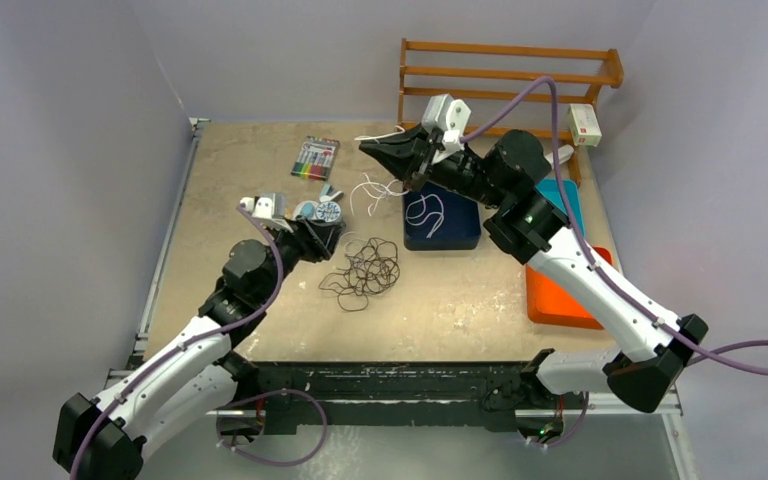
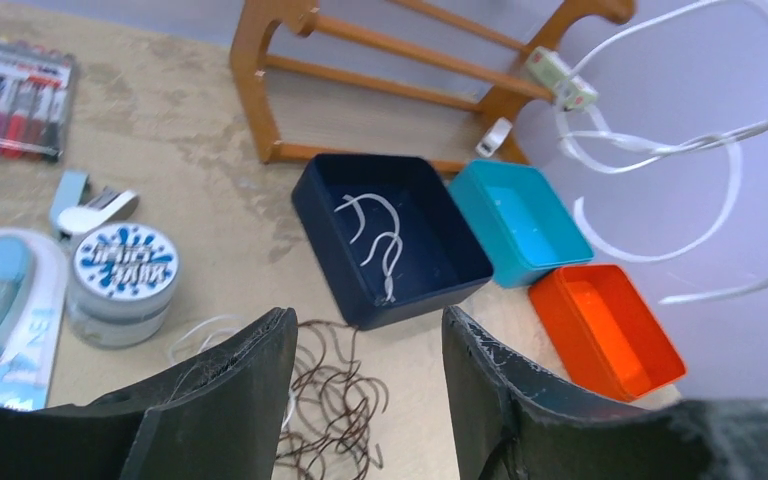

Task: Untangle the cables

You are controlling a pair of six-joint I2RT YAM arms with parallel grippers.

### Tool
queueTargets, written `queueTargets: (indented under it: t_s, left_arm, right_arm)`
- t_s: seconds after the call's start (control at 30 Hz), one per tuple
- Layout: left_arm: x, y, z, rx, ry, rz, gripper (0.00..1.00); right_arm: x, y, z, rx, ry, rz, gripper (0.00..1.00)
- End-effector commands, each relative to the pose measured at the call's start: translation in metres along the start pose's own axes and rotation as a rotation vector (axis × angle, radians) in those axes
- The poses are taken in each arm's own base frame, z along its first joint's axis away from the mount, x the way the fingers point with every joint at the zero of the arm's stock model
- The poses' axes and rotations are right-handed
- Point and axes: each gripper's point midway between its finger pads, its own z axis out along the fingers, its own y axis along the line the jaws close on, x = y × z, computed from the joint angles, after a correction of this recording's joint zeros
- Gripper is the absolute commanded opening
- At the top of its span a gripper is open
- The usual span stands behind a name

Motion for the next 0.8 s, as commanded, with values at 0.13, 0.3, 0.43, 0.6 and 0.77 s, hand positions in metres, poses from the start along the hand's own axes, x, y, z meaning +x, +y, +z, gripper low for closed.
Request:
queueTargets:
  t_s: [0.13, 0.3, 0.43, 0.6, 0.77]
  left_arm:
    - [-0.066, -0.066, 0.001, 0.248, -0.157, 0.036, 0.54]
    - [-0.081, -0.078, -0.003, 0.285, -0.174, 0.063, 0.54]
    - [-0.092, -0.080, -0.005, 0.276, -0.201, 0.070, 0.55]
    - [-0.098, -0.080, -0.001, 0.265, -0.221, 0.074, 0.54]
    - [-0.098, -0.087, 0.009, 0.298, -0.220, 0.067, 0.54]
  right_arm:
    - [-0.042, 0.019, -0.010, -0.126, -0.093, -0.058, 0.00]
    - [-0.039, 0.024, -0.009, -0.158, -0.089, -0.053, 0.00]
    - [-0.038, 0.027, -0.008, -0.178, -0.089, -0.052, 0.00]
    - [-0.038, 0.033, -0.007, -0.215, -0.093, -0.044, 0.00]
    - [-0.039, 0.037, -0.006, -0.242, -0.102, -0.027, 0.00]
